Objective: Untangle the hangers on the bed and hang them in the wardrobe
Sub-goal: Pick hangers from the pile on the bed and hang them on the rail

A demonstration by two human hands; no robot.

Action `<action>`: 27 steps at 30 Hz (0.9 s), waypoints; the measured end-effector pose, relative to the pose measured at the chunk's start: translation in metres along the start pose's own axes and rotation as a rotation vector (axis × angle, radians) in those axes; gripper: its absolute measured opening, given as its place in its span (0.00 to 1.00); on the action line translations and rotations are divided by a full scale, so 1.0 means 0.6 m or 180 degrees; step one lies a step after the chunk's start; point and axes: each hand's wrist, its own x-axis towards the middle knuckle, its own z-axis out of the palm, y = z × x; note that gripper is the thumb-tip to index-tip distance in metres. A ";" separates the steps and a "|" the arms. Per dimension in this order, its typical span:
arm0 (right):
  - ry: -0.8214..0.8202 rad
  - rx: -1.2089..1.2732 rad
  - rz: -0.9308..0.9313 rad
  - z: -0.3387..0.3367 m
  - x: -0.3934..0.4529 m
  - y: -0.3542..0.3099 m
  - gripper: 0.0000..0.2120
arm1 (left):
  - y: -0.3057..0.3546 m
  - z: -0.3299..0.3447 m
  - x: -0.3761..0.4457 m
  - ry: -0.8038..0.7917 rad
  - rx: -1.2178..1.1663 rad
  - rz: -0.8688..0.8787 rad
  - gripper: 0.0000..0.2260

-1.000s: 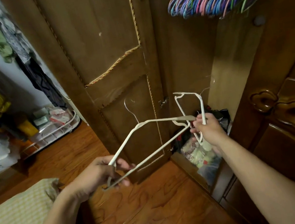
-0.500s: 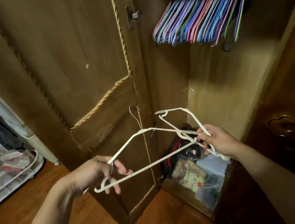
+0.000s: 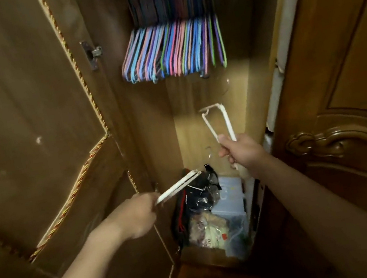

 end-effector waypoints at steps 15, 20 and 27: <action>0.0077 -0.0207 0.1026 -0.018 0.071 0.022 0.07 | 0.110 0.033 0.038 0.0108 0.0750 -0.0098 0.28; -0.0048 -0.0331 0.0662 -0.030 0.090 0.031 0.08 | 0.101 0.039 0.069 -0.0023 0.0194 -0.0329 0.16; 0.0568 -0.0176 0.0130 -0.088 0.108 -0.017 0.01 | 0.074 -0.029 0.146 -0.0467 -0.1708 -0.0428 0.08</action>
